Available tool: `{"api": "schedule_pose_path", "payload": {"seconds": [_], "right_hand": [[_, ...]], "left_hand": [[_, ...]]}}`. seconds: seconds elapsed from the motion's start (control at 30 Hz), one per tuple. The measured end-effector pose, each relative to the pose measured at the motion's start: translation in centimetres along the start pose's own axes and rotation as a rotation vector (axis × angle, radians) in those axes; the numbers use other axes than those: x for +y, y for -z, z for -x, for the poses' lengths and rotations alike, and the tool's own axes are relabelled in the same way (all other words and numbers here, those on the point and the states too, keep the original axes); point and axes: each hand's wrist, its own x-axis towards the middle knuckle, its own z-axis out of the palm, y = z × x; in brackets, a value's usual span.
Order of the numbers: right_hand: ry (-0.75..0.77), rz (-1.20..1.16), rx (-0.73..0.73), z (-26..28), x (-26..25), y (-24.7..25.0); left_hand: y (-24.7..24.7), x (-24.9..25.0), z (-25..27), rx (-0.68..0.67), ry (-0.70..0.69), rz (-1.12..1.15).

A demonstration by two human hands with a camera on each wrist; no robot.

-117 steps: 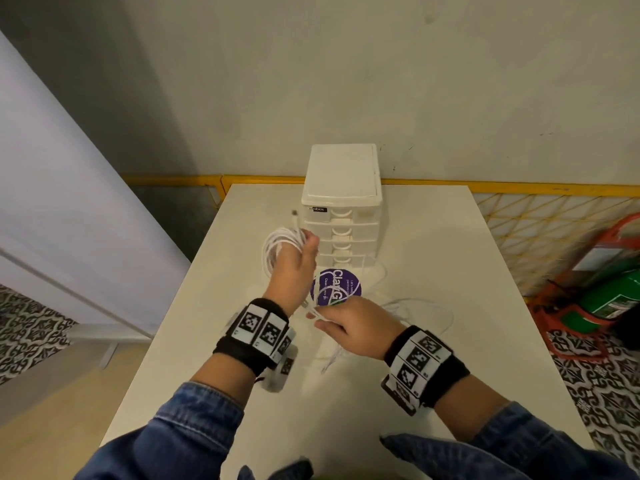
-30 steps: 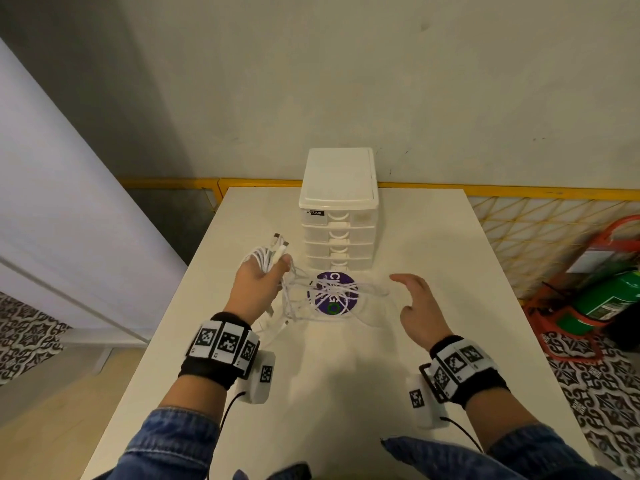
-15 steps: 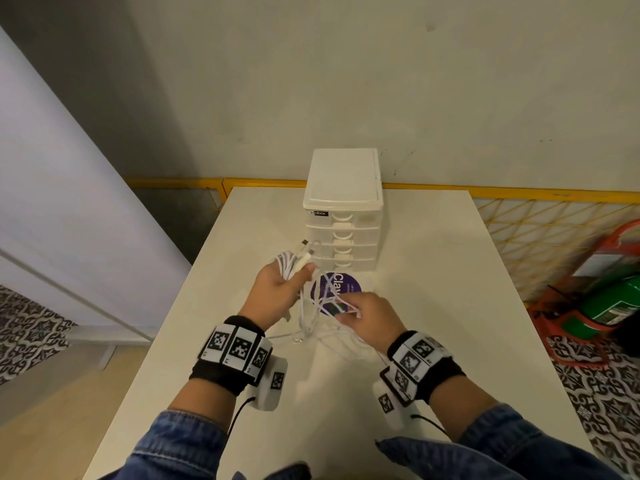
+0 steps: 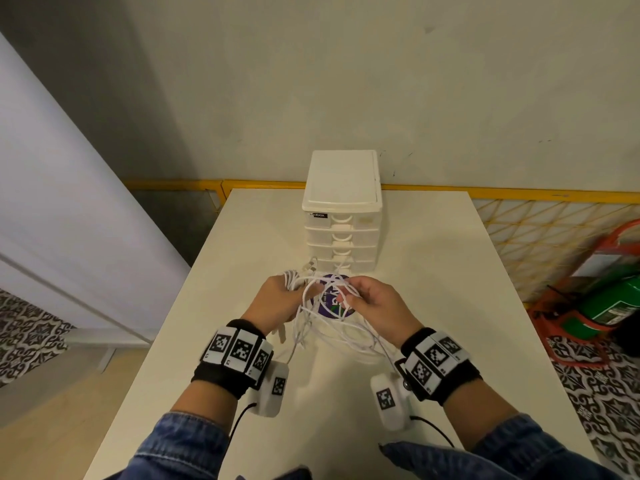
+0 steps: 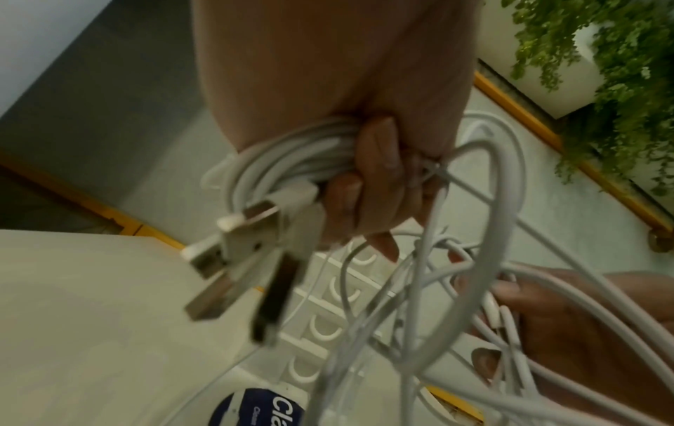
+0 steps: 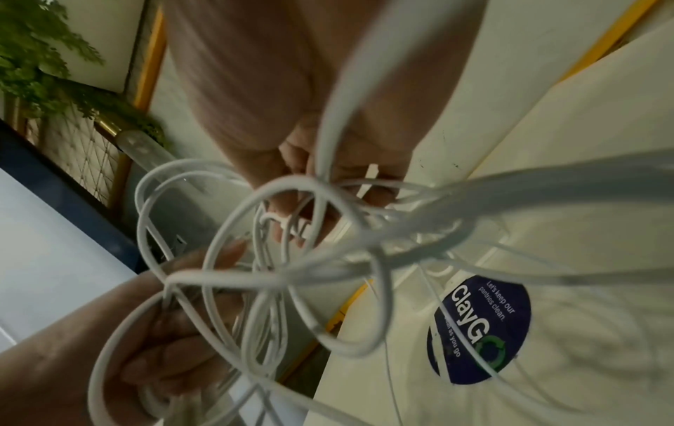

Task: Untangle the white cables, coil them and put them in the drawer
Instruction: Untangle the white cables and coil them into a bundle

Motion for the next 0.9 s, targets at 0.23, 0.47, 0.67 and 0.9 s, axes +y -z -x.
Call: {"api": "schedule_pose_path", "payload": {"seconds": [0.23, 0.47, 0.67, 0.9], "right_hand": [[0.019, -0.028, 0.035, 0.2, -0.2, -0.2], [0.021, -0.036, 0.068, 0.4, 0.0, -0.3], [0.004, -0.020, -0.061, 0.7, -0.3, -0.4], [-0.059, -0.059, -0.178, 1.1, -0.8, -0.2]], "left_hand": [[-0.1, -0.1, 0.2, -0.069, -0.042, -0.050], [-0.9, 0.1, 0.2, 0.056, -0.075, -0.065], [-0.8, 0.0, 0.1, 0.021, -0.029, -0.104], [-0.8, -0.1, 0.5, -0.057, 0.049, -0.093]]}}
